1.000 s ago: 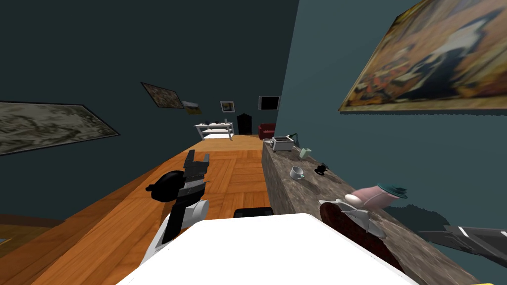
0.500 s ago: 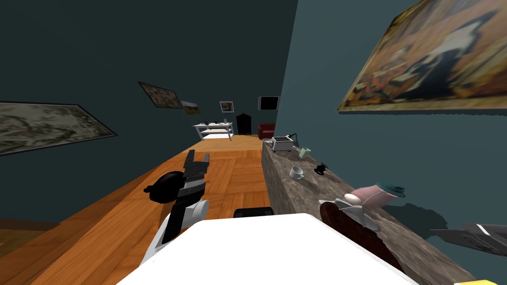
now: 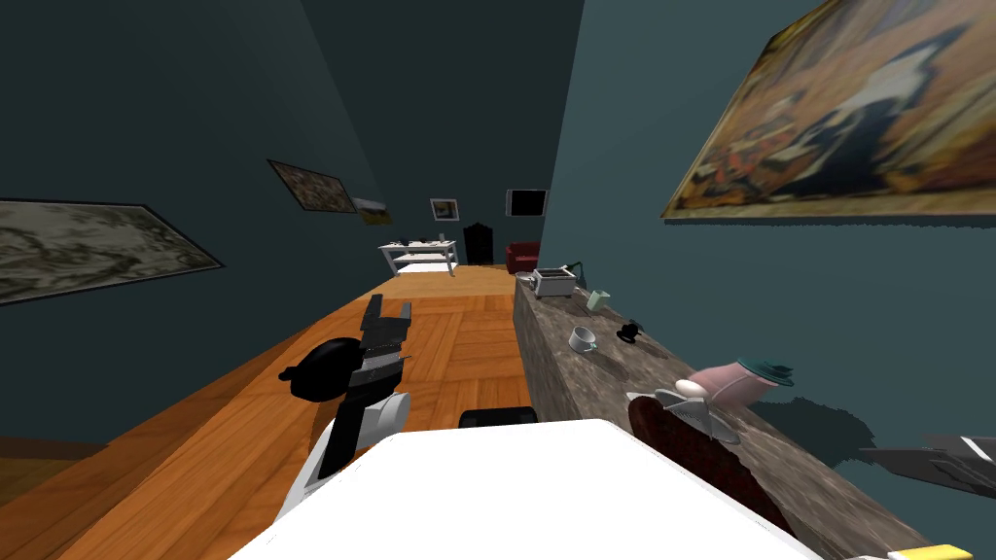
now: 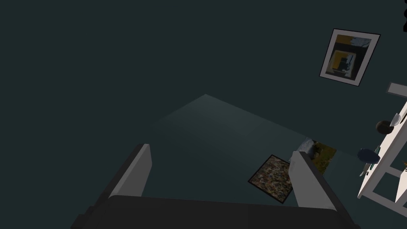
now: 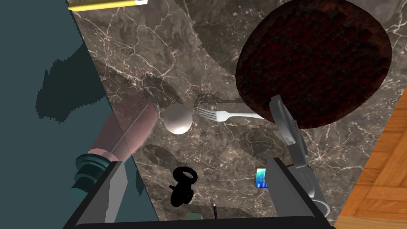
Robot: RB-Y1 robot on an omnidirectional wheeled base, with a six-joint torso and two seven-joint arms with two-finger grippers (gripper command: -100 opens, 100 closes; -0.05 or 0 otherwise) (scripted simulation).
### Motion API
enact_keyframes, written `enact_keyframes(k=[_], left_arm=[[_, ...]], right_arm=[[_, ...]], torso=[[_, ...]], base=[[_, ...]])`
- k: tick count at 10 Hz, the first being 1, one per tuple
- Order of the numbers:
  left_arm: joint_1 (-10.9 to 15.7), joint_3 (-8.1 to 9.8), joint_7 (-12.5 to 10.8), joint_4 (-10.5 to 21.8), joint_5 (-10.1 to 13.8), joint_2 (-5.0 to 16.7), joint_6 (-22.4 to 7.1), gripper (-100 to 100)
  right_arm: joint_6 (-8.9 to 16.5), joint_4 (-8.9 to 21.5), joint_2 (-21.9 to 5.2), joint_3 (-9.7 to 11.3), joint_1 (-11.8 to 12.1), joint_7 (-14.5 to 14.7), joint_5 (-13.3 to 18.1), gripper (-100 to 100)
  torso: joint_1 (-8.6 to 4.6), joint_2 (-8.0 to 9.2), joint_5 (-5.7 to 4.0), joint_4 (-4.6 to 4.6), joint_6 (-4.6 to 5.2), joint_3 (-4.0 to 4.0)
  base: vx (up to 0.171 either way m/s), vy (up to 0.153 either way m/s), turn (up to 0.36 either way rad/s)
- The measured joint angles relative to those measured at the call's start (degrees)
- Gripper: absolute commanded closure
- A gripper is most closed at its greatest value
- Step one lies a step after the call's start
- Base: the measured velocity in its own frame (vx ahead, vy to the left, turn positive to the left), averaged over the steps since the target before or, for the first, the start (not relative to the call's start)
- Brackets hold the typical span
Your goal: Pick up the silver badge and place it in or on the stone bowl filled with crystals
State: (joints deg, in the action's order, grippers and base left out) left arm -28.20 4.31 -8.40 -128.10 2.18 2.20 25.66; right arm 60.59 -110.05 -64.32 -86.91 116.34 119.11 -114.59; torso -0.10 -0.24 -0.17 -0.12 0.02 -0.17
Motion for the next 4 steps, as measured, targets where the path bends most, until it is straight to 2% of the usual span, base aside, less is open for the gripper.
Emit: enact_keyframes(k=[4], left_arm=[[0.00,0.00,0.00,0.00,0.00,0.00,0.00,0]], right_arm=[[0.00,0.00,0.00,0.00,0.00,0.00,0.00,0]], torso=[[-0.01,0.00,0.00,0.00,0.00,0.00]], base=[[0.000,0.000,0.000]])
